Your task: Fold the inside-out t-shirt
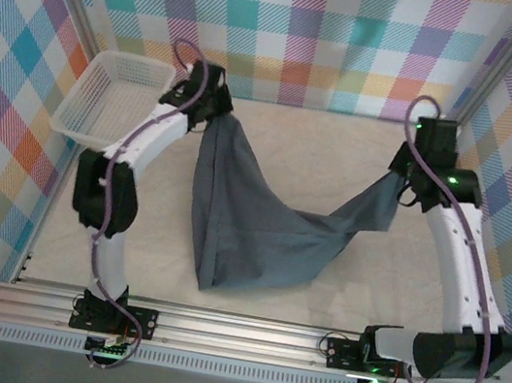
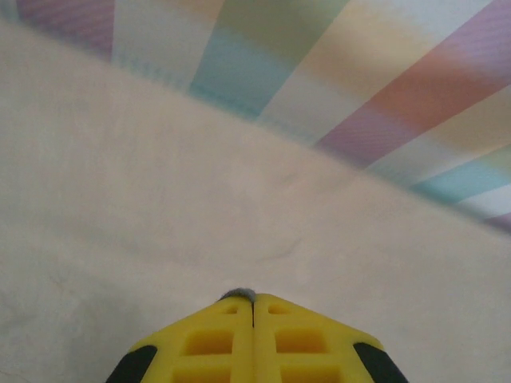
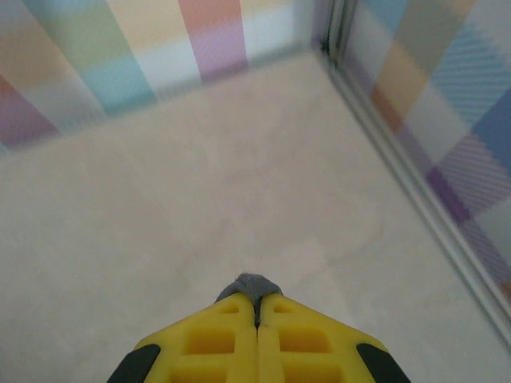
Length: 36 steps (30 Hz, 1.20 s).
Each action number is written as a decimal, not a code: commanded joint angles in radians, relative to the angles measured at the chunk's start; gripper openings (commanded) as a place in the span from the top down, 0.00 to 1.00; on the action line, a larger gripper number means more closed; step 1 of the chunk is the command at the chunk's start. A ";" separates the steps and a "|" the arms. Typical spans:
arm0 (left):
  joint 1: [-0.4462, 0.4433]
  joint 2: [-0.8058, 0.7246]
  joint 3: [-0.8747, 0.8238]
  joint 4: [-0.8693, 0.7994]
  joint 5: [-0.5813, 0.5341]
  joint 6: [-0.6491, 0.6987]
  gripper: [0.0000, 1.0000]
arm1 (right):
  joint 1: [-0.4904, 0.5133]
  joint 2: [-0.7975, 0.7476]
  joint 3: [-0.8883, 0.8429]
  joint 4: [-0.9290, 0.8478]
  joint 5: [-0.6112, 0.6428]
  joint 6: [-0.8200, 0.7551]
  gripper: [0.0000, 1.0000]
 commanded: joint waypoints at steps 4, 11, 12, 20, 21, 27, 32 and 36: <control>0.027 0.020 0.012 0.050 0.070 0.031 0.69 | -0.026 -0.021 -0.057 0.031 -0.057 0.056 1.00; -0.113 -0.275 -0.183 -0.329 -0.106 0.009 0.77 | -0.027 -0.079 -0.143 0.030 -0.148 0.120 1.00; -0.152 -0.321 -0.244 -0.370 -0.138 -0.027 0.79 | -0.026 -0.087 -0.157 0.028 -0.158 0.127 1.00; -0.340 -0.391 -0.470 -0.501 -0.077 -0.252 0.74 | -0.026 -0.103 -0.189 0.011 -0.193 0.116 1.00; -0.346 -0.359 -0.457 -0.521 -0.073 -0.247 0.73 | -0.026 -0.102 -0.191 0.011 -0.194 0.115 1.00; -0.364 -0.165 -0.386 -0.568 -0.064 -0.125 0.67 | -0.026 -0.104 -0.198 0.013 -0.210 0.121 1.00; -0.365 -0.101 -0.408 -0.557 -0.094 -0.072 0.64 | -0.026 -0.118 -0.214 0.018 -0.213 0.121 1.00; -0.362 -0.078 -0.415 -0.555 -0.116 -0.039 0.68 | -0.026 -0.116 -0.212 0.015 -0.221 0.120 1.00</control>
